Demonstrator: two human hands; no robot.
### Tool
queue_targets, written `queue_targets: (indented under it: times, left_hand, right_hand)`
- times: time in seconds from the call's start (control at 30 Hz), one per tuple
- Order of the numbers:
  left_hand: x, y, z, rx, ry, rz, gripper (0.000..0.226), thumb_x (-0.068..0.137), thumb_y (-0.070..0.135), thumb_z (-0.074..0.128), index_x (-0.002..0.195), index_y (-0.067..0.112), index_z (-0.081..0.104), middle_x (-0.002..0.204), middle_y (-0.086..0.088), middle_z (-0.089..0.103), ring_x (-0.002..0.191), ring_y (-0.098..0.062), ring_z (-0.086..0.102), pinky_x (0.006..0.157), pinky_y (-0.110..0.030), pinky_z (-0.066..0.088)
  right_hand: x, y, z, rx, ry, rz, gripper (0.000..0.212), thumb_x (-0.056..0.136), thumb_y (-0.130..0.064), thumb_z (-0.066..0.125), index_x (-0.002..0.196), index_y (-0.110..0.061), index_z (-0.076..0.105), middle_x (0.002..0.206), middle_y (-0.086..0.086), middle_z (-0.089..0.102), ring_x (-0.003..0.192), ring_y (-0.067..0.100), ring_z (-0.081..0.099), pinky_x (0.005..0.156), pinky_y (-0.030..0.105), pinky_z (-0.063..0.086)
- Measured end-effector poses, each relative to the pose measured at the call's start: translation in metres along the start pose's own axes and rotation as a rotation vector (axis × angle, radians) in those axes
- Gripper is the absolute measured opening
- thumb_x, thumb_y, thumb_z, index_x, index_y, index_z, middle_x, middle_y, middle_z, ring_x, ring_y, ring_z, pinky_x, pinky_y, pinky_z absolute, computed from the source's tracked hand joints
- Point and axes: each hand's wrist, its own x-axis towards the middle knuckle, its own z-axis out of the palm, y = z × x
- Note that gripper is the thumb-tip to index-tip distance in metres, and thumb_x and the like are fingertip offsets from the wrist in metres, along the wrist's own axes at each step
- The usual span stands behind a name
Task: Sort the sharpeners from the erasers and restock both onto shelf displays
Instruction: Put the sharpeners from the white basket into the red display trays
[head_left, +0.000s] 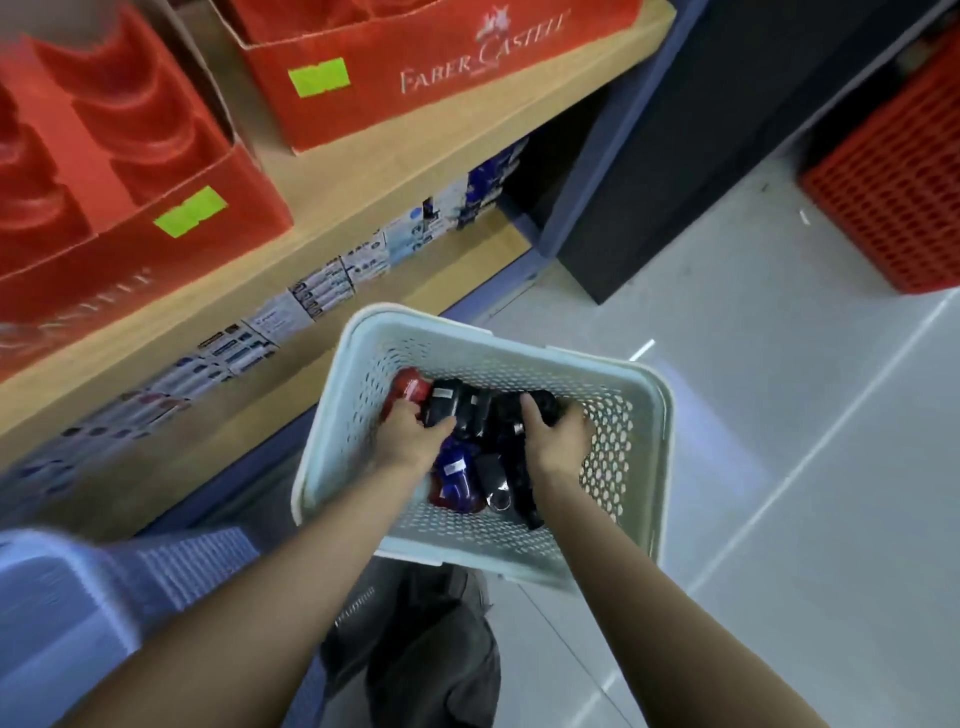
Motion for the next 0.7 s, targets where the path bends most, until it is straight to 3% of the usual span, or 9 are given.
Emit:
queue_targets:
  times: [0.1,0.2,0.33,0.4,0.47,0.53,0.63,0.7]
  left_hand:
    - [0.002,0.008,0.018,0.019,0.104,-0.047,0.048,0.085,0.025,0.069,0.117,-0.006,0.052,0.118,-0.02,0.059,0.108,-0.036,0.056,0.083,-0.034,0.041]
    - [-0.003,0.017,0.031,0.049,0.141,-0.114,0.045,0.088,0.023,0.066,0.118,-0.006,0.051,0.127,-0.024,0.045,0.103,-0.04,0.056,0.087,-0.04,0.043]
    - [-0.008,0.015,0.031,0.025,0.143,-0.091,0.038,0.091,0.024,0.061,0.116,-0.003,0.053,0.123,-0.022,0.043,0.09,-0.035,0.054,0.084,-0.038,0.044]
    - [-0.01,0.011,0.024,0.003,0.105,-0.01,0.036,0.095,0.029,0.054,0.112,-0.003,0.057,0.116,-0.019,0.051,0.086,-0.029,0.054,0.078,-0.034,0.043]
    - [-0.015,0.008,0.016,-0.097,0.008,0.111,0.03,0.098,0.026,0.047,0.111,0.001,0.058,0.107,-0.015,0.061,0.09,-0.029,0.061,0.079,-0.034,0.048]
    - [-0.027,0.01,0.004,-0.262,-0.099,0.15,0.028,0.1,0.021,0.043,0.124,0.01,0.053,0.113,-0.01,0.063,0.09,-0.021,0.065,0.081,-0.036,0.054]
    - [-0.047,0.016,-0.018,-0.437,-0.169,0.12,0.039,0.102,0.023,0.04,0.14,0.014,0.04,0.123,-0.008,0.059,0.082,-0.012,0.067,0.053,-0.014,0.048]
    - [-0.062,0.024,-0.035,-0.513,-0.161,0.114,0.039,0.102,0.023,0.04,0.14,0.013,0.039,0.115,-0.006,0.064,0.077,-0.014,0.066,0.045,-0.013,0.042]
  right_hand:
    - [0.007,0.001,0.007,0.104,0.012,0.067,0.042,0.083,-0.025,0.07,0.115,-0.005,0.052,0.119,0.015,0.055,0.104,0.028,0.055,0.1,0.036,0.042]
    - [0.005,0.005,0.008,0.126,0.003,0.07,0.034,0.082,-0.023,0.071,0.105,-0.008,0.051,0.112,0.015,0.057,0.099,0.027,0.057,0.096,0.041,0.046]
    - [-0.007,-0.002,0.0,0.212,-0.011,0.066,0.028,0.087,-0.02,0.067,0.101,-0.011,0.045,0.1,0.006,0.055,0.089,0.018,0.054,0.08,0.027,0.042]
    - [-0.019,-0.01,-0.007,0.284,-0.043,0.065,0.025,0.089,-0.017,0.064,0.102,-0.01,0.044,0.091,0.0,0.054,0.083,0.015,0.054,0.074,0.024,0.043]
    - [-0.032,-0.019,-0.015,0.354,-0.113,0.059,0.021,0.088,-0.015,0.065,0.098,-0.011,0.047,0.09,0.005,0.059,0.083,0.02,0.059,0.076,0.032,0.052]
    - [-0.045,-0.029,-0.023,0.394,-0.209,0.029,0.017,0.087,-0.013,0.066,0.094,-0.015,0.051,0.091,0.011,0.061,0.083,0.025,0.062,0.075,0.036,0.056]
    - [-0.066,-0.05,-0.039,0.555,-0.363,0.004,0.021,0.09,-0.007,0.061,0.11,-0.011,0.053,0.097,0.015,0.061,0.079,0.023,0.064,0.061,0.027,0.055]
    - [-0.079,-0.064,-0.05,0.592,-0.426,-0.026,0.031,0.091,-0.008,0.059,0.121,-0.011,0.051,0.105,0.012,0.064,0.085,0.021,0.067,0.064,0.026,0.056]
